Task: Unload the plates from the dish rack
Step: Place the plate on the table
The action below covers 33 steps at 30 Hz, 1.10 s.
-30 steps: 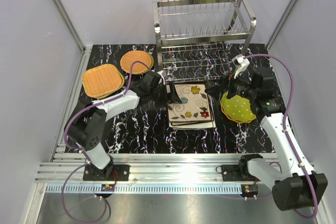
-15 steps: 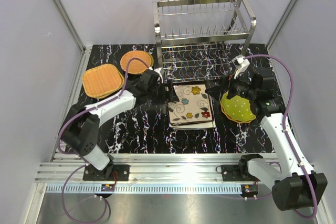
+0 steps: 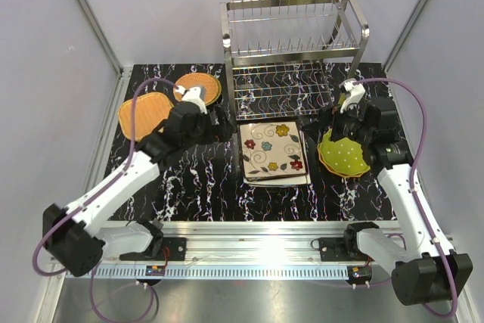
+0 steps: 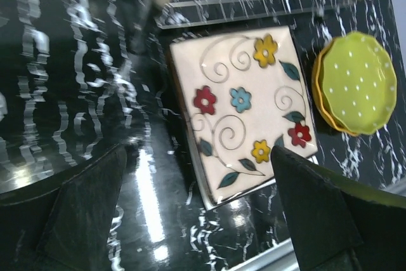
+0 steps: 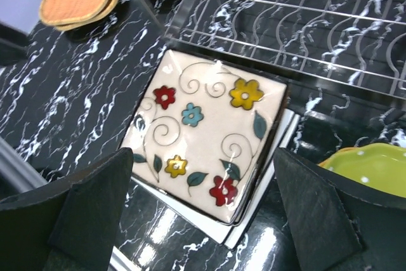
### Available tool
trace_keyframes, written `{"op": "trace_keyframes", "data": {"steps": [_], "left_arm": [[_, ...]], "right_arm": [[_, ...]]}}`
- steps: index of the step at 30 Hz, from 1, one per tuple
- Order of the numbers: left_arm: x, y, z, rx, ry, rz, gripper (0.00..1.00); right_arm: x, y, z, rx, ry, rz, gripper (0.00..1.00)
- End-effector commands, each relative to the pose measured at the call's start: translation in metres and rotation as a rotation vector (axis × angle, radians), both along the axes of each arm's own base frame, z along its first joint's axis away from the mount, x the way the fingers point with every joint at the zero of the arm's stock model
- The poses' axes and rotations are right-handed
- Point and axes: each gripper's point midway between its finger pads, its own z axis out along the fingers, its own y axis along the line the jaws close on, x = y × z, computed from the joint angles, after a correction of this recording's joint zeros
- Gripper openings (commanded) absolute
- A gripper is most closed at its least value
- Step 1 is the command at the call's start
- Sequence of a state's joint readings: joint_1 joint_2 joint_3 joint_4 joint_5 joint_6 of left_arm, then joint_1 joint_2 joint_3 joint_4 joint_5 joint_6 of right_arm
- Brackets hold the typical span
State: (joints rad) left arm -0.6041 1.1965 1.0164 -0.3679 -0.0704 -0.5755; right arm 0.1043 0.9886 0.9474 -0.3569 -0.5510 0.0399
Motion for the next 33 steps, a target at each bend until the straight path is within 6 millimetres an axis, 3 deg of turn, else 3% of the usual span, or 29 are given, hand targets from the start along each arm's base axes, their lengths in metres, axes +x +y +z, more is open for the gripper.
{"op": "trace_keyframes", "data": {"steps": [1, 5, 14, 21, 33], "left_arm": [[-0.001, 0.041, 0.015, 0.084, -0.107, 0.122, 0.99], [-0.019, 0.080, 0.040, 0.095, -0.205, 0.211, 0.99], [-0.058, 0.138, 0.050, 0.112, -0.295, 0.352, 0.99], [-0.078, 0.159, 0.057, 0.110, -0.324, 0.392, 0.99], [-0.097, 0.172, 0.060, 0.081, -0.320, 0.413, 0.99]], "right_arm": [[0.014, -0.019, 0.024, -0.062, -0.072, -0.098, 1.00], [0.022, -0.042, 0.023, -0.152, -0.073, -0.211, 1.00], [0.032, -0.081, 0.027, -0.210, -0.078, -0.440, 1.00], [0.032, -0.096, 0.032, -0.195, -0.084, -0.546, 1.00], [0.029, -0.126, 0.037, -0.224, -0.100, -0.723, 1.00]]}}
